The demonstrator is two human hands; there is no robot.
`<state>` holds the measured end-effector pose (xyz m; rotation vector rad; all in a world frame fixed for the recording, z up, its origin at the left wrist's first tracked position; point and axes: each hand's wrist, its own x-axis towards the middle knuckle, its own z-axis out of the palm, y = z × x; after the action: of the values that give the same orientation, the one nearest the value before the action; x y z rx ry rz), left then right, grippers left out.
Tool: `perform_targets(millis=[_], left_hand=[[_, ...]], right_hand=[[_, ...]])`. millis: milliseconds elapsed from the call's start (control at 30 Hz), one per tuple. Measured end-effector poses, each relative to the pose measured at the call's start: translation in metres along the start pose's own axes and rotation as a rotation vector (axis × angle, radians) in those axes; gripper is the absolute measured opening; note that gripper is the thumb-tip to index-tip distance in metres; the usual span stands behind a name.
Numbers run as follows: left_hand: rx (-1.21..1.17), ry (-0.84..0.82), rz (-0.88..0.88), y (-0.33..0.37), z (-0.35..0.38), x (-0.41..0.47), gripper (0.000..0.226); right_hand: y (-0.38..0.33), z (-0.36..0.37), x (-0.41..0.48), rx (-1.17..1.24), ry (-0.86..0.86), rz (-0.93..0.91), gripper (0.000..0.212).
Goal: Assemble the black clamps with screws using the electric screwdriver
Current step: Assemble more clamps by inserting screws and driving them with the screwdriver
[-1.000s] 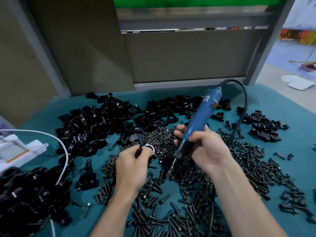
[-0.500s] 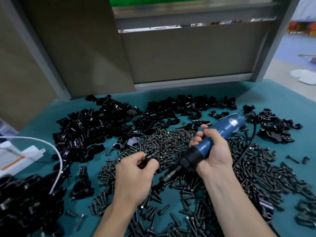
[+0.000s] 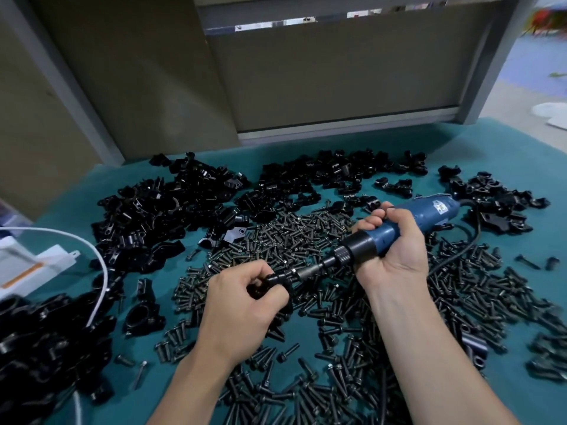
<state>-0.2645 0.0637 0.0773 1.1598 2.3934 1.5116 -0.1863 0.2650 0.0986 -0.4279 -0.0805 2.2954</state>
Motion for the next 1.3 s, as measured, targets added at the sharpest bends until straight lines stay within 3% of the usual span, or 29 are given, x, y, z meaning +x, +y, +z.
perform_targets(millis=[233, 367, 600, 767, 1300], left_hand=[[0.008, -0.044, 0.013, 0.001, 0.000, 0.000, 0.022], [-0.111, -0.080, -0.096, 0.003, 0.003, 0.002, 0.028], [-0.070, -0.001, -0.120, 0.004, 0.005, 0.000, 0.029], [-0.056, 0.026, -0.159, 0.006, 0.006, -0.001, 0.017], [0.012, -0.027, -0.107, -0.004, 0.004, 0.001, 0.025]], right_hand=[[0.000, 0.000, 0.000, 0.024, 0.002, 0.013, 0.009], [0.002, 0.000, 0.000, 0.033, -0.003, 0.009, 0.010], [0.005, -0.002, 0.001, 0.013, -0.004, 0.012, 0.011], [0.006, -0.001, 0.001, -0.001, -0.004, 0.001, 0.013], [0.008, -0.003, 0.000, -0.025, -0.006, -0.019, 0.012]])
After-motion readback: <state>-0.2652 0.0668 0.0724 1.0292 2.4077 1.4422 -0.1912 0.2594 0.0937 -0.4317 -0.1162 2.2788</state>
